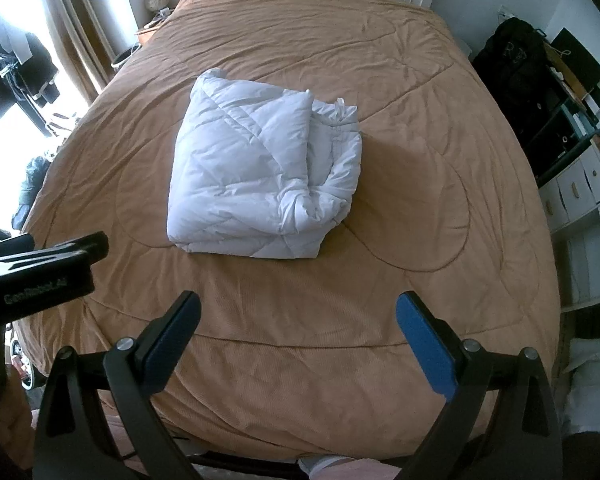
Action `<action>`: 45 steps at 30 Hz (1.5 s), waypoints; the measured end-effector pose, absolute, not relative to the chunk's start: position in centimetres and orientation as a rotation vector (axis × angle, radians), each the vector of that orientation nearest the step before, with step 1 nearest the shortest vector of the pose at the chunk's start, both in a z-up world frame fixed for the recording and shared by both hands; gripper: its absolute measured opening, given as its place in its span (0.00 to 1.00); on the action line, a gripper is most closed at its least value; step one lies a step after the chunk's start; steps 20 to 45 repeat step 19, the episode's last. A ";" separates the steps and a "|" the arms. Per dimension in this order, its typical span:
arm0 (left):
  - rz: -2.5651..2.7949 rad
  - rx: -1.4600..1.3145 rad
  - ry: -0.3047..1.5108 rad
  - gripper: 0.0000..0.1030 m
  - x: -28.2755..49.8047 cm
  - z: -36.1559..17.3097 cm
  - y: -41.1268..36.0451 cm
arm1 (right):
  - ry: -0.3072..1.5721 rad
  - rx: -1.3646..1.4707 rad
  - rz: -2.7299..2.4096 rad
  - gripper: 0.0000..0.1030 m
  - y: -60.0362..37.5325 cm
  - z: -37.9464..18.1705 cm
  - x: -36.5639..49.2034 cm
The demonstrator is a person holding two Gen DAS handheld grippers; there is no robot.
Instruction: Fold large clothes
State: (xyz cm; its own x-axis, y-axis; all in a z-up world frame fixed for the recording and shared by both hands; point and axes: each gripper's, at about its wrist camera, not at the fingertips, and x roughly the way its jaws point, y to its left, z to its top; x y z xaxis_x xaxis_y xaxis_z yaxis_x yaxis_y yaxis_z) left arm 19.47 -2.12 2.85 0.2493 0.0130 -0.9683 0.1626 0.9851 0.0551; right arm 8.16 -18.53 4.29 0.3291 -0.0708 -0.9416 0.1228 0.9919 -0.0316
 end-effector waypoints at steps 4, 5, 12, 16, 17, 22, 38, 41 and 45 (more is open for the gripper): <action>-0.103 0.153 1.318 0.99 19.6 2.8 -2.1 | 1.234 0.044 -0.128 0.96 -18.4 4.2 8.3; -0.103 0.153 1.320 0.99 19.6 2.8 -2.0 | 1.236 0.043 -0.127 0.96 -18.4 4.2 8.3; -0.105 0.153 1.328 0.99 19.7 2.7 -1.9 | 1.235 0.042 -0.127 0.96 -18.3 4.2 8.4; -0.107 0.153 1.332 0.99 19.7 2.7 -2.0 | 1.232 0.044 -0.128 0.96 -18.2 4.2 8.3; -0.107 0.153 1.333 0.99 19.7 2.7 -2.0 | 1.233 0.043 -0.128 0.96 -18.2 4.2 8.3; -0.106 0.153 1.334 0.99 19.7 2.6 -2.0 | 1.234 0.044 -0.127 0.96 -18.2 4.2 8.4; -0.106 0.153 1.334 0.99 19.7 2.6 -2.0 | 1.234 0.044 -0.127 0.96 -18.2 4.2 8.4; -0.106 0.153 1.334 0.99 19.7 2.6 -2.0 | 1.234 0.044 -0.127 0.96 -18.2 4.2 8.4; -0.106 0.153 1.334 0.99 19.7 2.6 -2.0 | 1.234 0.044 -0.127 0.96 -18.2 4.2 8.4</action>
